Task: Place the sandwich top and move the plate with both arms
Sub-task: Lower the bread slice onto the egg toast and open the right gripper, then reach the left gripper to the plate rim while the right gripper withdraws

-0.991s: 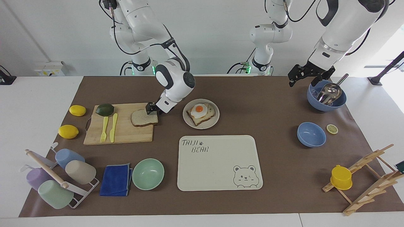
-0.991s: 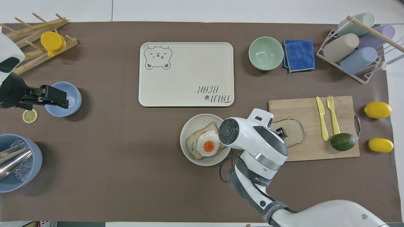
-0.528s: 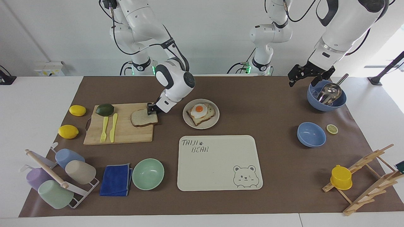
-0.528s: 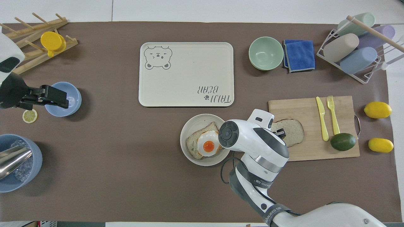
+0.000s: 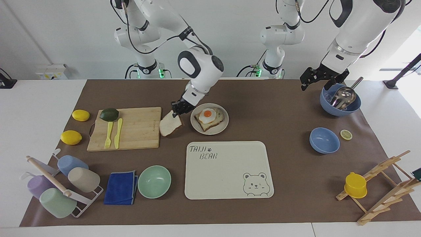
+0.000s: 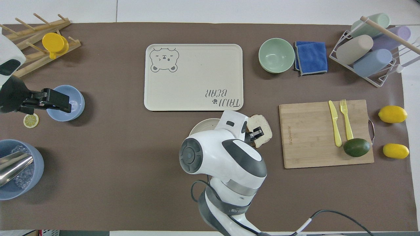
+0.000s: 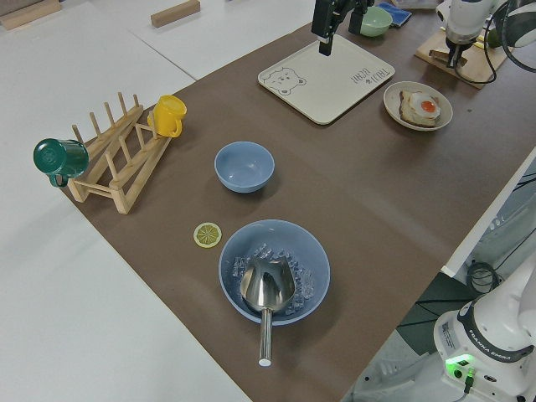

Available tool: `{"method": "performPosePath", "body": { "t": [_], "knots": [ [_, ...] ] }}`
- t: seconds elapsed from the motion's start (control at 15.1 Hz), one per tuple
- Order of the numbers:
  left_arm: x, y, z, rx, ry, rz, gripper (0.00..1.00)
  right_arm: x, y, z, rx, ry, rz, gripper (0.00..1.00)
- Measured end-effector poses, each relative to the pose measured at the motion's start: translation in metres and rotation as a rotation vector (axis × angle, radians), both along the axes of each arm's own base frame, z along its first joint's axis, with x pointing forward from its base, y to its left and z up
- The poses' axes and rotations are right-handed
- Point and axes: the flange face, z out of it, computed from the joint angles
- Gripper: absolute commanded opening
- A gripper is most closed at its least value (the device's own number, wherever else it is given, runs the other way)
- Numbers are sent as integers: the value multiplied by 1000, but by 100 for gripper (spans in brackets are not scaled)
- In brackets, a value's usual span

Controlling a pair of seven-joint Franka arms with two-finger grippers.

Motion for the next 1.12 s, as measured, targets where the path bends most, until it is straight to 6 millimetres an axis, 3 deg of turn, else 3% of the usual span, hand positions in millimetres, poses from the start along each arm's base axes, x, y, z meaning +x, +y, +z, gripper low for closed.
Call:
{"method": "performPosePath", "body": {
  "t": [0.2,0.33,0.53,0.59,0.66,0.79,0.99,1.12],
  "knots": [
    [0,0,0,0,0,0,100,-20,55,21,97,-31,-13,0],
    [0,0,0,0,0,0,100,-25,72,12,144,-50,-28,0],
    [0,0,0,0,0,0,100,-26,82,-9,167,-54,-60,0],
    [0,0,0,0,0,0,100,-25,84,-14,180,-57,-65,12],
    [0,0,0,0,0,0,100,-24,86,-17,199,-63,-72,36],
    [0,0,0,0,0,0,100,-22,90,-22,259,-56,-95,69],
    [0,0,0,0,0,0,100,-20,91,-31,370,-16,-154,100],
    [0,0,0,0,1,0,100,-20,92,-33,398,-9,-177,100]
  ]
}}
